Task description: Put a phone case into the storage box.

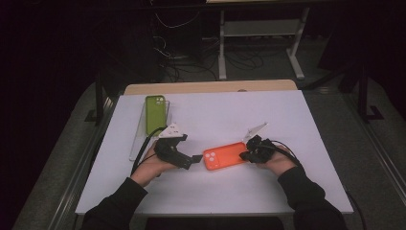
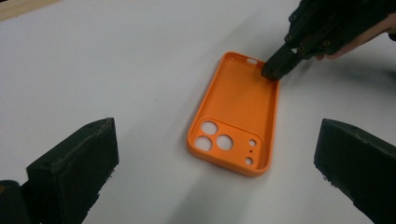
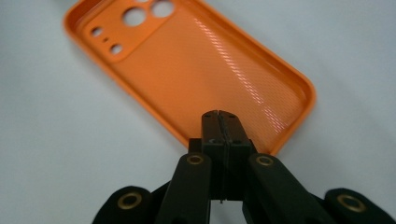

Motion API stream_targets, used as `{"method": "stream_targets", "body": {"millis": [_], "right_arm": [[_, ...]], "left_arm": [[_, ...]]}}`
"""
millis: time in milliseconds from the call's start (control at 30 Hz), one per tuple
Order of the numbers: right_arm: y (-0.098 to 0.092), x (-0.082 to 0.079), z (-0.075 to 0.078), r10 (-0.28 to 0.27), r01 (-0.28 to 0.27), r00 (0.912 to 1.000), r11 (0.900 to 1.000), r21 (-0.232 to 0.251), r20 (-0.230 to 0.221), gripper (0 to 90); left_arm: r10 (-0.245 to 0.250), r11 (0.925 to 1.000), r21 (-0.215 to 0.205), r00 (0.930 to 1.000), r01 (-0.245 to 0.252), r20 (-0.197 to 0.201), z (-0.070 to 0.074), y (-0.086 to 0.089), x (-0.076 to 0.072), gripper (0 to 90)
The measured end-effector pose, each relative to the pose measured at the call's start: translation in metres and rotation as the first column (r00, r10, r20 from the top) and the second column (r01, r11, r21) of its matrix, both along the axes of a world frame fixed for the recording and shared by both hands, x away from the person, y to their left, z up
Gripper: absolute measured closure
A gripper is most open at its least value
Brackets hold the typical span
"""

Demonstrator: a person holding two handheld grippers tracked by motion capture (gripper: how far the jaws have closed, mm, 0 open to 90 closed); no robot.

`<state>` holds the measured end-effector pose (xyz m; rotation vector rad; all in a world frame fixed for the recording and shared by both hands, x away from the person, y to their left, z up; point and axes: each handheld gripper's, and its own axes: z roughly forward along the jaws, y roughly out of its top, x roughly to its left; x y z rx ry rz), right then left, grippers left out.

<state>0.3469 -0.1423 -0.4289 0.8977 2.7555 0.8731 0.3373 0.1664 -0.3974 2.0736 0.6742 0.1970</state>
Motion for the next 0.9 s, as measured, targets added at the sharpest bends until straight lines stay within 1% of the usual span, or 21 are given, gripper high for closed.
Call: {"method": "stream_targets", "body": {"millis": [100, 133, 167, 200, 233, 333, 367, 467, 500, 567, 633, 667, 700, 767, 800, 867, 900], "right_arm": [[-0.001, -0.009, 0.0, 0.023, -0.023, 0.9995, 1.0, 0.006, -0.02, 88.2], [-0.001, -0.011, 0.0, 0.033, -0.033, 0.9993, 0.999, 0.0, -0.017, 88.2], [0.0, -0.014, 0.0, 0.04, -0.039, 0.9988, 0.999, 0.006, -0.028, 88.2], [0.0, -0.017, 0.0, 0.052, -0.052, 0.9985, 0.999, 0.0, -0.019, 88.2], [0.001, -0.02, -0.001, 0.057, -0.057, 0.998, 0.998, -0.002, -0.026, 88.2], [0.004, -0.029, -0.001, 0.088, -0.087, 0.9956, 0.996, 0.018, -0.034, 88.2], [0.005, -0.032, -0.002, 0.104, -0.104, 0.9941, 0.994, 0.019, -0.032, 88.2], [0.009, -0.038, -0.003, 0.125, -0.125, 0.992, 0.992, 0.015, -0.018, 88.2], [0.009, -0.039, -0.003, 0.13, -0.13, 0.9912, 0.991, 0.02, -0.022, 88.2], [0.01, -0.039, -0.003, 0.13, -0.13, 0.9913, 0.991, 0.014, -0.016, 88.1], [0.007, -0.039, 0.0, 0.105, -0.105, 0.9944, 0.994, 0.028, -0.006, 87.7], [0.005, -0.039, 0.003, 0.084, -0.083, 0.9965, 0.996, 0.045, -0.009, 84.9], [0.003, -0.039, 0.005, 0.065, -0.065, 0.9979, 0.995, 0.072, -0.005, 81.9], [-0.004, -0.04, 0.011, 0.041, -0.041, 0.9992, 0.994, 0.104, -0.001, 74.4], [-0.007, -0.041, 0.012, 0.029, -0.03, 0.9995, 0.993, 0.115, 0.009, 67.9], [-0.014, -0.043, 0.015, 0.005, -0.009, 0.9997, 0.99, 0.14, 0.026, 59.0], [-0.018, -0.044, 0.015, -0.001, -0.005, 0.9993, 0.989, 0.147, 0.037, 52.2]], "left_arm": [[0.002, 1.0, -0.004, 0.9999, -0.003, -0.01, 0.0, -0.001, -0.001, 0.0], [0.003, 1.0, -0.008, 0.9999, -0.003, -0.011, -0.001, -0.002, -0.001, 0.0], [0.0, 1.0, -0.004, 1.0, 0.0, -0.009, -0.001, -0.002, -0.001, 0.0], [-0.002, 1.0, 0.0, 1.0, 0.002, -0.009, -0.001, -0.001, -0.001, 0.0], [-0.002, 1.0, -0.002, 1.0, 0.002, -0.009, -0.001, -0.001, -0.001, 0.0], [0.001, 1.0, -0.005, 0.9999, -0.001, -0.011, 0.0, -0.001, -0.001, 0.0], [0.001, 1.0, -0.004, 0.9999, -0.001, -0.01, 0.0, -0.001, -0.001, 0.0], [0.0, 1.0, -0.005, 1.0, 0.0, -0.007, 0.0, -0.001, -0.001, 0.0], [-0.001, 1.0, -0.004, 1.0, 0.001, -0.008, 0.0, -0.001, -0.001, 0.0], [-0.005, 1.0, 0.0, 0.9999, 0.005, -0.009, 0.0, -0.001, -0.001, 0.0], [-0.009, 1.0, 0.001, 0.9999, 0.009, -0.007, 0.0, -0.002, -0.001, 0.0], [-0.009, 1.0, 0.0, 0.9999, 0.009, -0.006, 0.0, -0.002, -0.002, 0.0], [-0.011, 0.9999, -0.001, 0.9999, 0.011, -0.006, 0.0, -0.002, -0.002, 0.0], [-0.011, 0.9999, 0.0, 0.9999, 0.011, -0.006, 0.0, -0.001, -0.002, 0.0], [-0.013, 0.9999, 0.003, 0.9999, 0.013, -0.005, 0.0, -0.001, -0.002, 0.0], [-0.009, 1.0, -0.004, 0.9999, 0.009, -0.006, 0.0, -0.002, -0.002, 0.0], [-0.007, 1.0, -0.005, 0.9999, 0.007, -0.008, 0.0, -0.002, -0.002, 0.0]]}}
